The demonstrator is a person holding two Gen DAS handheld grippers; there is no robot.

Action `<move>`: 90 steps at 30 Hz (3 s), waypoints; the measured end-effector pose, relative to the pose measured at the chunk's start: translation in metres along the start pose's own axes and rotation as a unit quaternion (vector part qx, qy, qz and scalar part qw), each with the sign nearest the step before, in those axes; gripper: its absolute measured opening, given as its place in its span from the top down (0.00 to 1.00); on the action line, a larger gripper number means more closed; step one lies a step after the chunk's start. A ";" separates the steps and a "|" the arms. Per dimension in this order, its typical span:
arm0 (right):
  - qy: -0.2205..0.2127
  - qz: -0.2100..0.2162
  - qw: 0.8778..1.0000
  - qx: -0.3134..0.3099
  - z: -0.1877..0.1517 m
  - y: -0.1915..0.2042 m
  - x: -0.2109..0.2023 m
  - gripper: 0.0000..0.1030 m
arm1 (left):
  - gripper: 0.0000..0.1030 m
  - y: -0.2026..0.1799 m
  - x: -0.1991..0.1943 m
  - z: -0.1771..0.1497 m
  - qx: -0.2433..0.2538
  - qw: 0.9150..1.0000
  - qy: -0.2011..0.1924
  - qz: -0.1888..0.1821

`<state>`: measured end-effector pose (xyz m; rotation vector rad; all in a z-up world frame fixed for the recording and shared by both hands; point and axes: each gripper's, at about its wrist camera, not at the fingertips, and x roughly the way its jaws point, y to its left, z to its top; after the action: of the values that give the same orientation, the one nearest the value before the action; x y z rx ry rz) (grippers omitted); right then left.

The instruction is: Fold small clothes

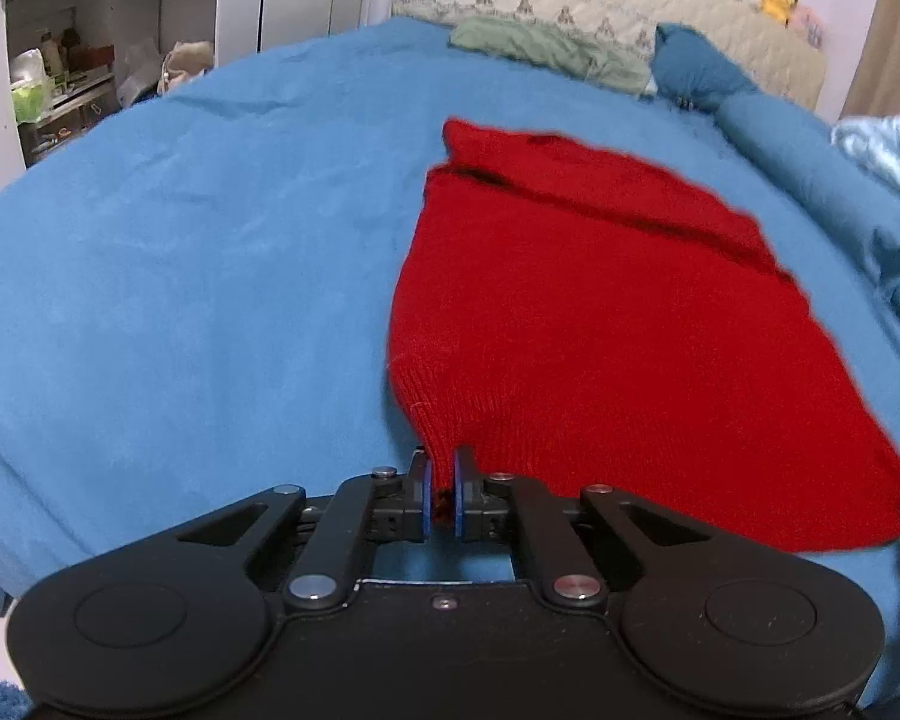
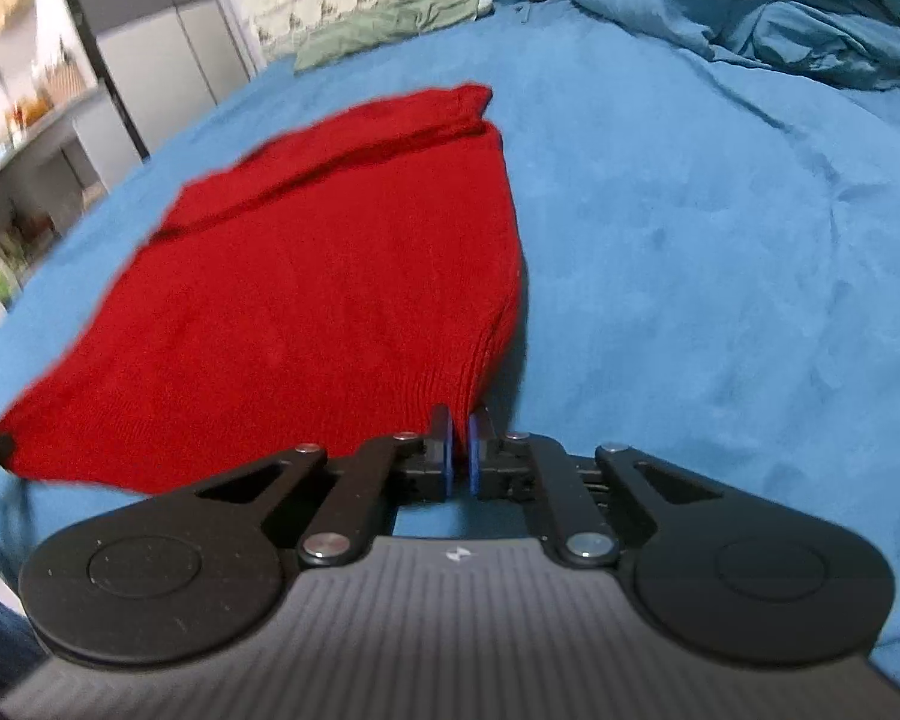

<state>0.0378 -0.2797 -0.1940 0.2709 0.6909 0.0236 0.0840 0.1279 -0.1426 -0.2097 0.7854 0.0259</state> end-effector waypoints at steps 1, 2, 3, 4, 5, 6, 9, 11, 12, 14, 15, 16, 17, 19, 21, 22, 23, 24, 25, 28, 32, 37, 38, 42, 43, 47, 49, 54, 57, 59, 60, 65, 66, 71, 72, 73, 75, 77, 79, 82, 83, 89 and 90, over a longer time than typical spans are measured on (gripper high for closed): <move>-0.001 0.005 1.000 0.012 0.006 -0.001 -0.004 0.80 | 0.93 0.000 -0.004 0.006 -0.005 1.000 -0.005 -0.004; -0.004 0.015 1.000 0.025 0.015 -0.001 -0.009 0.80 | 0.93 -0.001 -0.009 0.014 -0.010 1.000 -0.013 -0.008; -0.010 0.022 0.999 0.032 0.025 0.000 -0.014 0.81 | 0.93 -0.001 -0.013 0.023 -0.014 1.000 -0.022 -0.014; -0.018 0.030 0.999 0.035 0.036 0.002 -0.019 0.81 | 0.93 -0.002 -0.017 0.034 -0.017 0.999 -0.033 -0.020; -0.028 0.038 0.998 0.035 0.049 0.004 -0.023 0.81 | 0.94 -0.004 -0.020 0.046 -0.019 0.999 -0.044 -0.025; -0.040 0.047 0.997 0.035 0.064 0.007 -0.027 0.81 | 0.94 -0.007 -0.023 0.061 -0.018 0.998 -0.058 -0.030; -0.073 0.073 0.994 0.033 0.119 0.015 -0.027 0.81 | 0.94 -0.014 -0.020 0.109 -0.025 0.995 -0.087 -0.043; -0.094 0.085 0.992 0.026 0.162 0.021 -0.016 0.81 | 0.94 -0.021 -0.009 0.150 -0.028 0.993 -0.110 -0.042; -0.103 0.085 0.991 0.020 0.184 0.025 -0.009 0.81 | 0.94 -0.026 -0.002 0.168 -0.025 0.991 -0.121 -0.042; -0.116 0.085 0.990 0.008 0.225 0.032 0.010 0.81 | 0.94 -0.038 0.018 0.208 -0.007 0.989 -0.143 -0.033; -0.122 0.081 0.989 0.004 0.248 0.036 0.023 0.81 | 0.94 -0.045 0.031 0.228 0.002 0.988 -0.151 -0.029; -0.123 0.078 0.989 0.002 0.267 0.039 0.037 0.81 | 0.94 -0.052 0.045 0.247 0.009 0.987 -0.159 -0.026; -0.122 0.073 0.990 0.001 0.287 0.041 0.054 0.81 | 0.94 -0.057 0.060 0.265 0.012 0.986 -0.163 -0.021; -0.118 0.062 0.991 0.007 0.323 0.042 0.095 0.81 | 0.94 -0.068 0.098 0.294 0.015 0.986 -0.167 -0.008; -0.112 0.047 0.992 0.014 0.349 0.041 0.143 0.81 | 0.94 -0.074 0.143 0.314 0.022 0.987 -0.162 0.007; -0.110 0.039 0.993 0.015 0.354 0.041 0.164 0.81 | 0.94 -0.077 0.166 0.320 0.031 0.987 -0.159 0.018; -0.106 0.033 0.994 0.016 0.357 0.040 0.187 0.81 | 0.94 -0.079 0.191 0.322 0.033 0.988 -0.150 0.030; -0.099 0.026 0.995 0.019 0.357 0.039 0.211 0.81 | 0.94 -0.080 0.214 0.322 0.030 0.989 -0.139 0.034; -0.090 0.016 0.996 0.020 0.355 0.038 0.234 0.81 | 0.94 -0.078 0.232 0.320 0.026 0.990 -0.131 0.036; -0.068 0.004 0.997 0.029 0.345 0.034 0.288 0.81 | 0.94 -0.075 0.278 0.310 0.016 0.993 -0.106 0.042; -0.066 0.002 0.998 0.026 0.346 0.031 0.331 0.81 | 0.94 -0.069 0.312 0.311 0.010 0.994 -0.093 0.051; -0.061 -0.015 0.996 0.060 0.352 0.023 0.360 0.80 | 0.88 -0.060 0.338 0.323 -0.018 0.995 -0.075 0.058; -0.059 -0.016 0.996 0.068 0.352 0.022 0.363 0.78 | 0.84 -0.061 0.340 0.325 -0.018 0.995 -0.075 0.065; -0.066 -0.021 0.995 0.065 0.351 0.021 0.353 0.26 | 0.22 -0.059 0.317 0.325 -0.010 0.992 -0.110 0.069; -0.080 -0.024 0.995 0.059 0.349 0.023 0.345 0.06 | 0.20 -0.057 0.309 0.324 -0.003 0.990 -0.123 0.069; -0.101 0.015 0.994 0.030 0.325 0.027 0.310 0.00 | 0.15 -0.059 0.266 0.299 0.036 0.990 -0.128 0.042; -0.084 0.033 0.996 0.014 0.307 0.031 0.304 0.00 | 0.06 -0.063 0.260 0.279 0.064 0.993 -0.098 0.009; 0.014 0.082 0.997 0.011 0.262 0.036 0.320 0.00 | 0.07 -0.068 0.274 0.237 0.102 0.994 -0.036 0.019; 0.021 0.070 0.997 0.010 0.251 0.036 0.327 0.00 | 0.07 -0.070 0.280 0.221 0.096 0.995 -0.013 0.032; 0.021 0.063 0.998 0.011 0.250 0.037 0.329 0.00 | 0.06 -0.071 0.283 0.218 0.100 0.994 -0.006 0.038; 0.025 0.058 0.998 0.008 0.250 0.039 0.330 0.00 | 0.06 -0.072 0.281 0.217 0.104 0.994 -0.006 0.041; 0.036 0.070 0.997 -0.028 0.264 0.049 0.307 0.01 | 0.07 -0.079 0.270 0.229 0.092 0.995 -0.009 0.048; 0.028 0.075 0.996 -0.042 0.269 0.050 0.294 0.01 | 0.07 -0.081 0.264 0.235 0.091 0.995 -0.010 0.043; 0.012 0.062 0.993 -0.098 0.295 0.042 0.248 0.00 | 0.04 -0.114 0.230 0.246 0.125 0.992 -0.010 0.007; 0.015 0.053 0.993 -0.107 0.296 0.037 0.242 0.00 | 0.02 -0.122 0.227 0.245 0.130 0.991 -0.011 -0.002; 0.019 0.040 0.993 -0.113 0.297 0.032 0.239 0.00 | 0.01 -0.132 0.225 0.244 0.135 0.991 -0.012 -0.007; 0.030 0.022 0.994 -0.107 0.294 0.023 0.240 0.00 | 0.01 -0.148 0.228 0.238 0.148 0.989 -0.011 -0.009; 0.034 0.019 0.995 -0.090 0.286 0.010 0.244 0.01 | 0.01 -0.164 0.239 0.230 0.154 0.988 -0.001 -0.012; 0.037 0.015 0.997 -0.072 0.272 0.000 0.254 0.03 | 0.01 -0.176 0.251 0.221 0.157 0.987 0.014 -0.019; 0.041 0.003 0.997 -0.062 0.255 -0.003 0.271 0.13 | 0.01 -0.194 0.268 0.212 0.178 0.984 0.019 -0.020; 0.043 -0.001 0.997 -0.059 0.251 -0.003 0.280 0.16 | 0.01 -0.200 0.271 0.208 0.185 0.982 0.016 -0.018; 0.031 0.008 0.999 -0.036 0.235 -0.008 0.303 0.20 | 0.01 -0.218 0.300 0.199 0.196 0.980 0.028 -0.021; 0.027 0.013 0.999 -0.043 0.232 -0.006 0.304 0.26 | 0.01 -0.219 0.303 0.199 0.196 0.980 0.027 -0.020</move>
<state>0.4191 -0.3068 -0.2146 0.1965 0.7387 0.0849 0.4598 -0.0639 -0.1798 0.1492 0.8239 -0.1737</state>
